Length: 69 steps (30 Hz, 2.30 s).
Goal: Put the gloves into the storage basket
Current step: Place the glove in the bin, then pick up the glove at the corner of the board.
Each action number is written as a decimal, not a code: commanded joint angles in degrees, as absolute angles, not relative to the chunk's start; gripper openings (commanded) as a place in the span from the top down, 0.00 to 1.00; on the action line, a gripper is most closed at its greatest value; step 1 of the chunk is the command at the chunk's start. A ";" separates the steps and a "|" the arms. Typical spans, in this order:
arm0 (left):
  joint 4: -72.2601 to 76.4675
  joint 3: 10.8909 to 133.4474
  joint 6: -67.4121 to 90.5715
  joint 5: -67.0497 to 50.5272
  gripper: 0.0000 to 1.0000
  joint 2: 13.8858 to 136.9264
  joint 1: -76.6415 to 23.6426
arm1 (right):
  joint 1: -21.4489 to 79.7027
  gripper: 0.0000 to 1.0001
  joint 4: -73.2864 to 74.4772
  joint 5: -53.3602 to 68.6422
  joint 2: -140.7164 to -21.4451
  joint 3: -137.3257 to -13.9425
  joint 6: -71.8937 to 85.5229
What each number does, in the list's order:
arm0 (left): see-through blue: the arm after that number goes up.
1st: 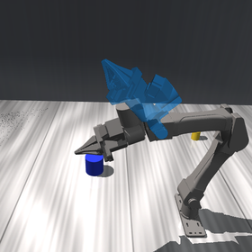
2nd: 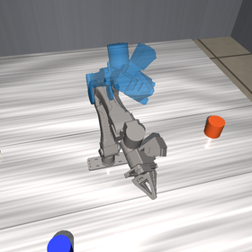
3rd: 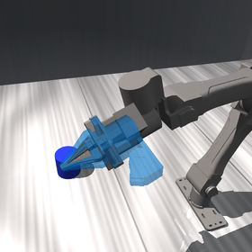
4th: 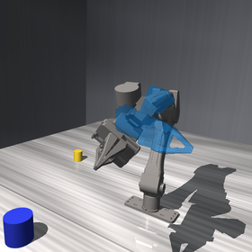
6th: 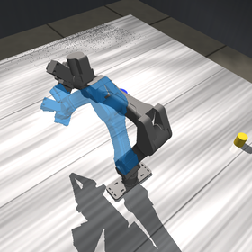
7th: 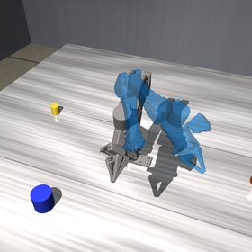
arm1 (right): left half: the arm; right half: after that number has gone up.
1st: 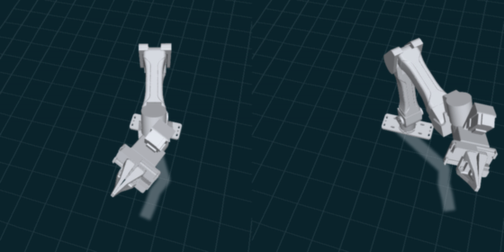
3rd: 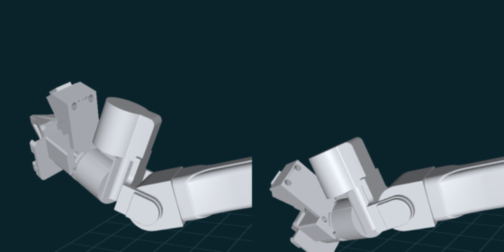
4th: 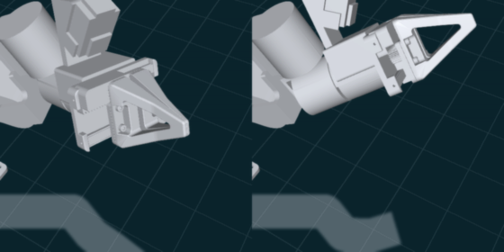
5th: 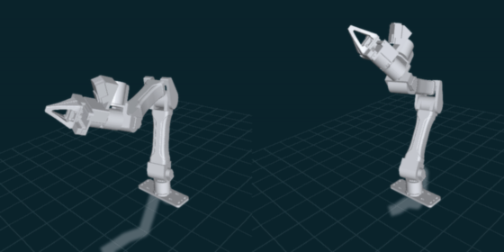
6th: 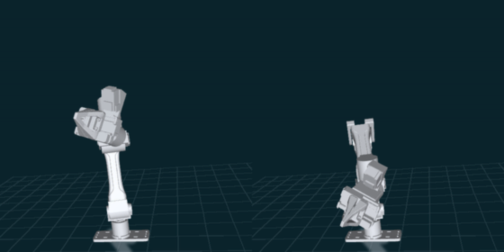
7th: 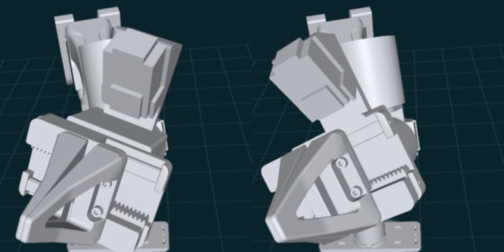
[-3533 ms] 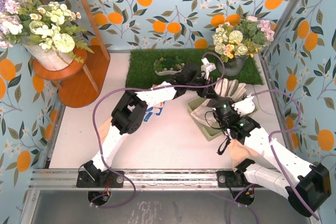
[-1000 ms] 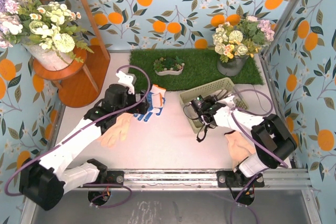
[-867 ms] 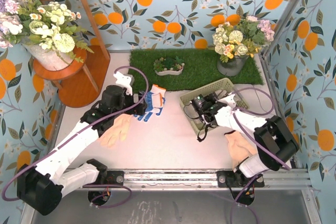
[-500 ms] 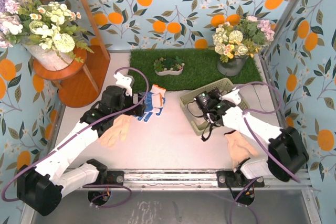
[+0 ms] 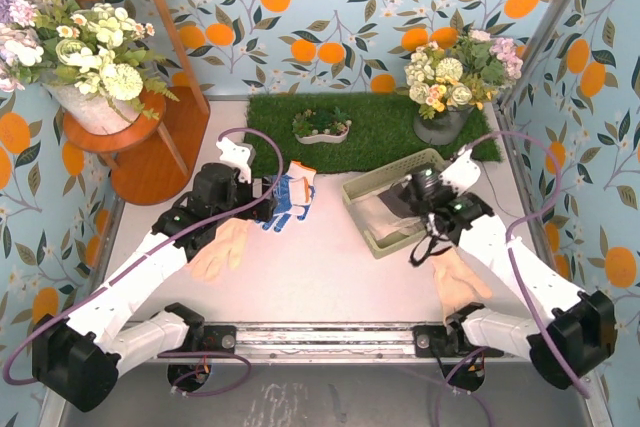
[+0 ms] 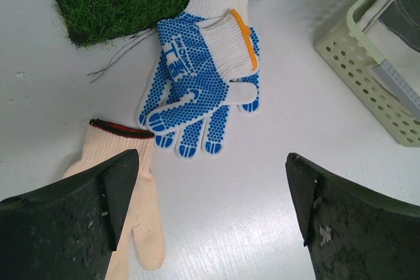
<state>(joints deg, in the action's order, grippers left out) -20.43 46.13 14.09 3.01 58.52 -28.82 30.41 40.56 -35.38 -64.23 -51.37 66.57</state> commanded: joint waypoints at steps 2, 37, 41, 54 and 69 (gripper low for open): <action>-19.70 47.30 13.41 3.60 0.03 57.92 -28.48 | 19.20 0.46 34.99 -18.52 -67.50 -55.12 46.88; -21.42 47.07 16.61 5.72 0.03 58.23 -27.86 | 19.03 0.79 26.49 -7.49 -84.18 -49.68 45.93; -22.30 47.17 25.39 7.18 0.03 53.03 -27.86 | 18.85 0.49 28.61 -4.77 -75.00 -52.09 42.97; -23.18 41.50 50.35 21.13 0.11 61.98 -27.77 | 17.27 0.31 38.78 -3.96 -55.17 -53.34 36.18; -10.80 37.42 51.63 20.95 0.34 78.05 -21.11 | 16.94 0.29 42.52 -0.02 -47.27 -51.61 36.15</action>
